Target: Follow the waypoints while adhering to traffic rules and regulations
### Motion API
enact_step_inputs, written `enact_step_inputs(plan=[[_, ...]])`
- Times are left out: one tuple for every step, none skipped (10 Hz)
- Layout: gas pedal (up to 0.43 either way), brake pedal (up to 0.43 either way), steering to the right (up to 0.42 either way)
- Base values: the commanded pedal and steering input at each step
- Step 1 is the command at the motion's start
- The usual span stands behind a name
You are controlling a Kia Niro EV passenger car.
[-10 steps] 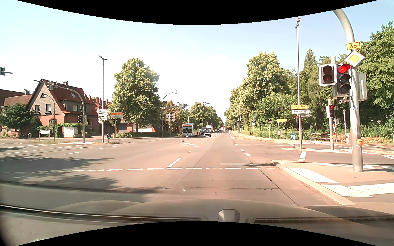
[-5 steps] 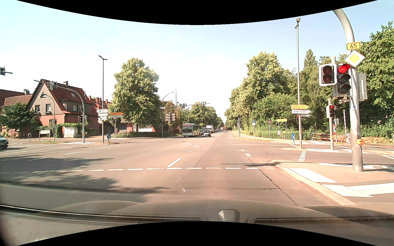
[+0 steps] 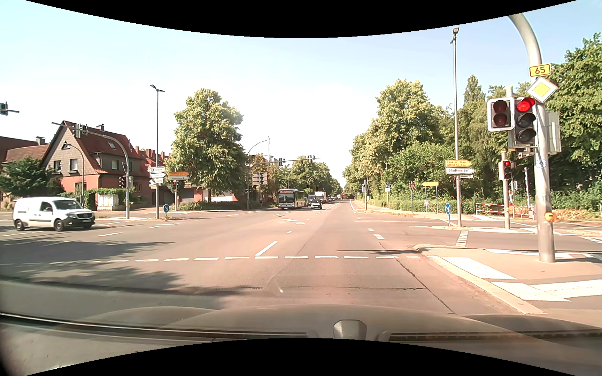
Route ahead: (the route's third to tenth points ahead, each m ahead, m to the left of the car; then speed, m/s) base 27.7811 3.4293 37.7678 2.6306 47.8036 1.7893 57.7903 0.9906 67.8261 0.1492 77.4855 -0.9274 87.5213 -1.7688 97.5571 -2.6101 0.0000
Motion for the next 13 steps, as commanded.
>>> enact_step_inputs(plan=[[0.000, 0.274, 0.016], [0.000, 0.280, 0.016], [0.000, 0.280, 0.016], [0.000, 0.280, 0.016], [0.000, 0.280, 0.016], [0.000, 0.280, 0.016], [0.000, 0.280, 0.016], [0.000, 0.280, 0.016], [0.000, 0.280, 0.016], [0.000, 0.280, 0.016], [0.000, 0.280, 0.016], [0.000, 0.280, 0.016], [0.000, 0.280, 0.016]])
